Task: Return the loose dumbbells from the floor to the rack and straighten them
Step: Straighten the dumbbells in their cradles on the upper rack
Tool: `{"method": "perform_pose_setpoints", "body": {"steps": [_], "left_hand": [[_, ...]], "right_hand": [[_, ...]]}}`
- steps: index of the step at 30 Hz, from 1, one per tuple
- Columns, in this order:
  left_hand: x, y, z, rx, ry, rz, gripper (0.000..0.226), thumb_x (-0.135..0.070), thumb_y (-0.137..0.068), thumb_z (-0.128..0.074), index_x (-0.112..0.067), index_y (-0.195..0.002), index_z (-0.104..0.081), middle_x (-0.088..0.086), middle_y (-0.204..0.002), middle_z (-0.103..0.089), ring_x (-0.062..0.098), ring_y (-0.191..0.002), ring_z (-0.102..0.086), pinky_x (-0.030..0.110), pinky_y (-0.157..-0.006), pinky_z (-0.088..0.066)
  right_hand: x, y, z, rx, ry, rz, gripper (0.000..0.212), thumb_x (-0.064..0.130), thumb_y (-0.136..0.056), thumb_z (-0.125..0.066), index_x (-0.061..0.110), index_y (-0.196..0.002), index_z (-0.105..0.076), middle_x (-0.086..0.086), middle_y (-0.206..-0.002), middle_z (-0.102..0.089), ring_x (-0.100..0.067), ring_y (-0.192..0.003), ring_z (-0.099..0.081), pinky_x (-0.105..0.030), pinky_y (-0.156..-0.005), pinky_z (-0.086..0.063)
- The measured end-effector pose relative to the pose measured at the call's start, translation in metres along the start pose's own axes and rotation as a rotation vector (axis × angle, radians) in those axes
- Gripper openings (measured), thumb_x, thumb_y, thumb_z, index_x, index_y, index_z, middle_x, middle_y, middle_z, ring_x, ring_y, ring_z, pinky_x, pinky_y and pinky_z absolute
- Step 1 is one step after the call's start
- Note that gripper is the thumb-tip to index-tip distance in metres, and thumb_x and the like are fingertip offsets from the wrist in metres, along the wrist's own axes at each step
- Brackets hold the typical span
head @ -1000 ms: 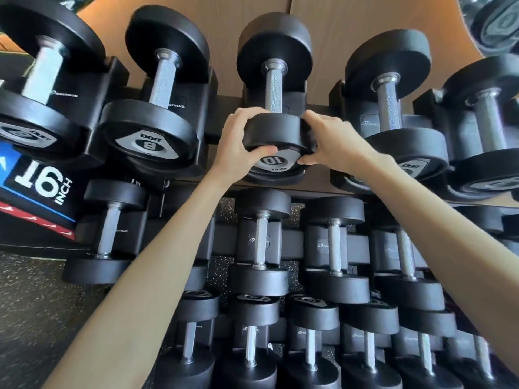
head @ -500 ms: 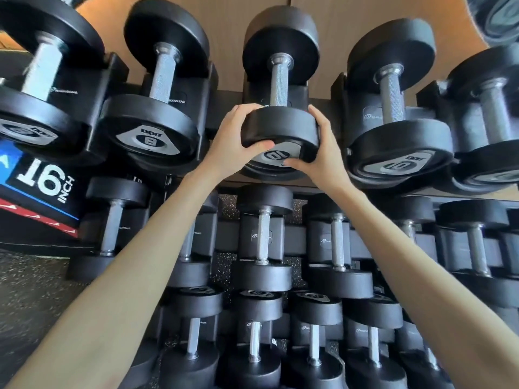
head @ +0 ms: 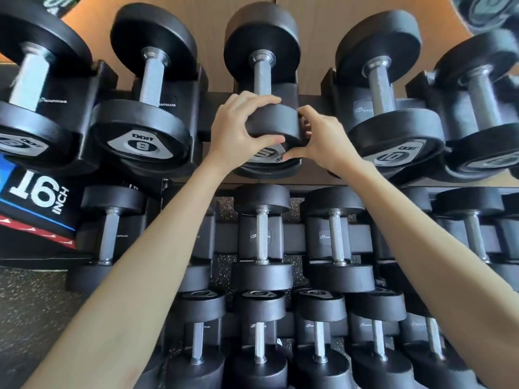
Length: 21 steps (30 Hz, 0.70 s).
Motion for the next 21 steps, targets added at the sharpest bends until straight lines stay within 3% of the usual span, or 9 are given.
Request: {"method": "perform_pose_setpoints", "body": {"steps": [4, 7, 9, 12, 14, 16, 18, 21], "left_hand": [[0.016, 0.019, -0.007, -0.082, 0.253, 0.150, 0.051, -0.029, -0.073, -0.073, -0.016, -0.120, -0.057, -0.002, -0.112, -0.053, 0.019, -0.109, -0.051, 0.037, -0.099, -0.042], [0.027, 0.029, -0.006, -0.067, 0.380, 0.280, 0.052, -0.027, -0.075, -0.067, -0.022, -0.124, -0.050, -0.004, -0.118, -0.050, 0.005, -0.115, -0.048, 0.024, -0.102, -0.038], [0.030, 0.028, -0.002, -0.021, 0.377, 0.271, 0.053, -0.026, -0.076, -0.065, -0.022, -0.126, -0.048, -0.003, -0.122, -0.049, -0.002, -0.117, -0.045, 0.014, -0.101, -0.033], [0.022, 0.016, -0.001, 0.127, 0.295, 0.205, 0.055, -0.030, -0.077, -0.066, -0.022, -0.128, -0.047, 0.002, -0.125, -0.050, -0.002, -0.117, -0.044, 0.009, -0.101, -0.029], [0.018, 0.011, -0.002, 0.181, 0.257, 0.198, 0.057, -0.036, -0.076, -0.067, -0.019, -0.128, -0.050, 0.005, -0.125, -0.052, 0.004, -0.117, -0.046, 0.013, -0.101, -0.031], [0.015, 0.007, 0.000, 0.194, 0.192, 0.187, 0.061, -0.043, -0.074, -0.068, -0.017, -0.126, -0.051, 0.003, -0.123, -0.053, 0.011, -0.116, -0.047, 0.023, -0.102, -0.035], [0.007, 0.002, 0.000, 0.197, 0.059, 0.116, 0.065, -0.052, -0.070, -0.067, -0.016, -0.123, -0.053, 0.003, -0.119, -0.055, 0.018, -0.112, -0.049, 0.033, -0.098, -0.038], [-0.014, -0.009, -0.011, 0.157, -0.184, -0.051, 0.063, -0.060, -0.070, -0.065, -0.017, -0.116, -0.059, 0.001, -0.112, -0.060, 0.021, -0.103, -0.054, 0.034, -0.087, -0.040]], "right_hand": [[0.025, -0.013, 0.023, 0.084, 0.389, 0.123, 0.079, 0.043, -0.063, -0.080, 0.012, -0.126, -0.045, -0.013, -0.111, -0.063, -0.037, -0.101, -0.057, -0.041, -0.076, -0.042], [0.037, -0.018, 0.023, 0.062, 0.551, 0.176, 0.083, 0.052, -0.067, -0.074, 0.022, -0.136, -0.039, -0.009, -0.116, -0.062, -0.035, -0.103, -0.058, -0.041, -0.076, -0.045], [0.033, -0.010, 0.016, -0.013, 0.394, 0.145, 0.082, 0.050, -0.068, -0.074, 0.027, -0.138, -0.039, -0.002, -0.111, -0.061, -0.029, -0.102, -0.057, -0.037, -0.076, -0.044], [0.009, 0.011, -0.001, -0.199, -0.179, 0.055, 0.075, 0.038, -0.071, -0.076, 0.022, -0.137, -0.043, 0.006, -0.108, -0.052, -0.008, -0.099, -0.050, -0.020, -0.085, -0.041], [-0.011, 0.023, -0.022, -0.255, -0.453, 0.009, 0.076, 0.033, -0.076, -0.074, 0.019, -0.140, -0.035, 0.005, -0.120, -0.047, -0.004, -0.114, -0.046, -0.025, -0.101, -0.039], [-0.024, 0.030, -0.044, -0.202, -0.684, -0.082, 0.079, 0.028, -0.080, -0.069, 0.016, -0.144, -0.025, 0.000, -0.135, -0.039, -0.010, -0.126, -0.042, -0.034, -0.107, -0.037], [-0.030, 0.033, -0.058, -0.148, -0.831, -0.150, 0.077, 0.021, -0.082, -0.064, 0.007, -0.144, -0.021, -0.010, -0.141, -0.038, -0.010, -0.123, -0.045, -0.026, -0.102, -0.039], [-0.036, 0.033, -0.064, -0.180, -0.814, -0.157, 0.067, 0.032, -0.085, -0.057, 0.003, -0.140, -0.030, -0.013, -0.138, -0.042, -0.006, -0.119, -0.046, -0.020, -0.100, -0.037]]}}
Point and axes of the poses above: each hand's wrist, its own y-axis away from the middle knuckle, its own z-axis out of the back of the hand, x = y × z, the point moved 3 cm from there along -y, towards the middle knuckle
